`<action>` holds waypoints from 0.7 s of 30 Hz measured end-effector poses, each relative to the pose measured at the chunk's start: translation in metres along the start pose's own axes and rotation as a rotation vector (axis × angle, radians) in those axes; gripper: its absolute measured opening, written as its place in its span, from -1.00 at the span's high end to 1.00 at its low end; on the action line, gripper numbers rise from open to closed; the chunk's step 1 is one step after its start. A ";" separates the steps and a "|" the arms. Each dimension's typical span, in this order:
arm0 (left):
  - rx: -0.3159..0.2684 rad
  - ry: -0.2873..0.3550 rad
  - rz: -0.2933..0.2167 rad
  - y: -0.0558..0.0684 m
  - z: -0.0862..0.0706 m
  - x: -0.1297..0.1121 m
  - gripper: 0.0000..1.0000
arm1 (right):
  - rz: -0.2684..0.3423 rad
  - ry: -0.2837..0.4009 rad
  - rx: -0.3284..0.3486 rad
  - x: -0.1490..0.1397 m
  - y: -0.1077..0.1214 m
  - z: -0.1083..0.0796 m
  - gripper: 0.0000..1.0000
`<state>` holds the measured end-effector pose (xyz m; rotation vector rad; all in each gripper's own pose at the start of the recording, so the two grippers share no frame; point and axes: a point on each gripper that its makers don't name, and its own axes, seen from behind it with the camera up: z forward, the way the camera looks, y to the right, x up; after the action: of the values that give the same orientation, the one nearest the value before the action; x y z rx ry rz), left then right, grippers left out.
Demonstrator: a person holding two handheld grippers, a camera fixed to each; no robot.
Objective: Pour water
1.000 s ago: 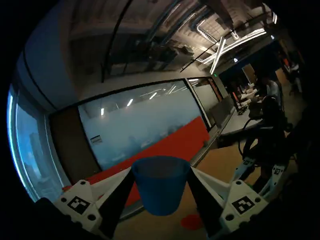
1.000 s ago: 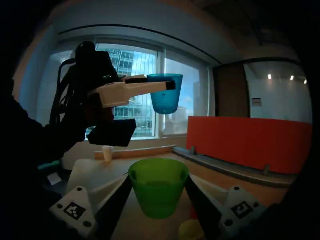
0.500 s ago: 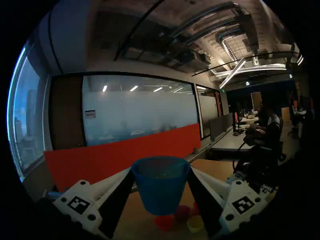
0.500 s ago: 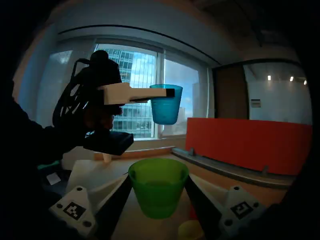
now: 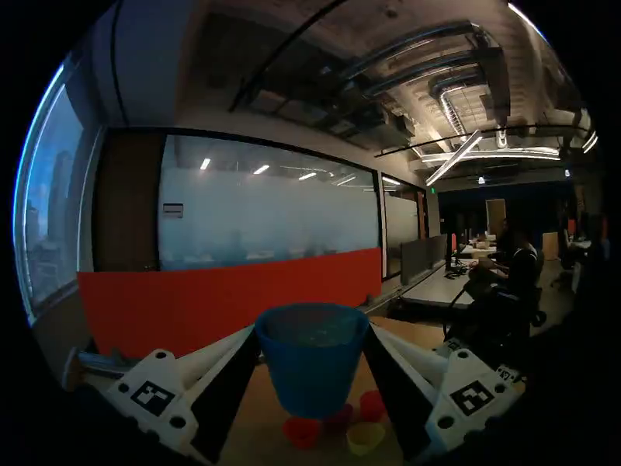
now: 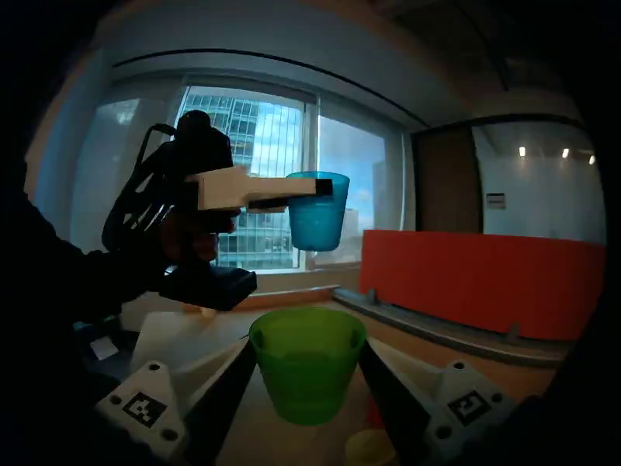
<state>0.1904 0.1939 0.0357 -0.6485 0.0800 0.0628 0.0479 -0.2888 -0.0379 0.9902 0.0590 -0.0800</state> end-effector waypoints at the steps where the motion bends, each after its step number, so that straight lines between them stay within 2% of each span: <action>1: -0.001 -0.002 -0.003 0.000 -0.001 -0.002 -0.74 | 0.002 -0.001 -0.001 0.000 0.001 -0.001 -0.79; 12: 0.005 -0.022 -0.057 -0.003 -0.011 -0.027 -0.75 | 0.002 -0.020 -0.035 0.002 0.013 -0.019 -0.79; 21: -0.008 -0.034 -0.092 0.000 -0.023 -0.044 -0.75 | 0.011 -0.037 -0.070 0.005 0.026 -0.036 -0.79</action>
<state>0.1449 0.1788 0.0219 -0.6576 0.0171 -0.0144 0.0548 -0.2450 -0.0359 0.9189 0.0218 -0.0855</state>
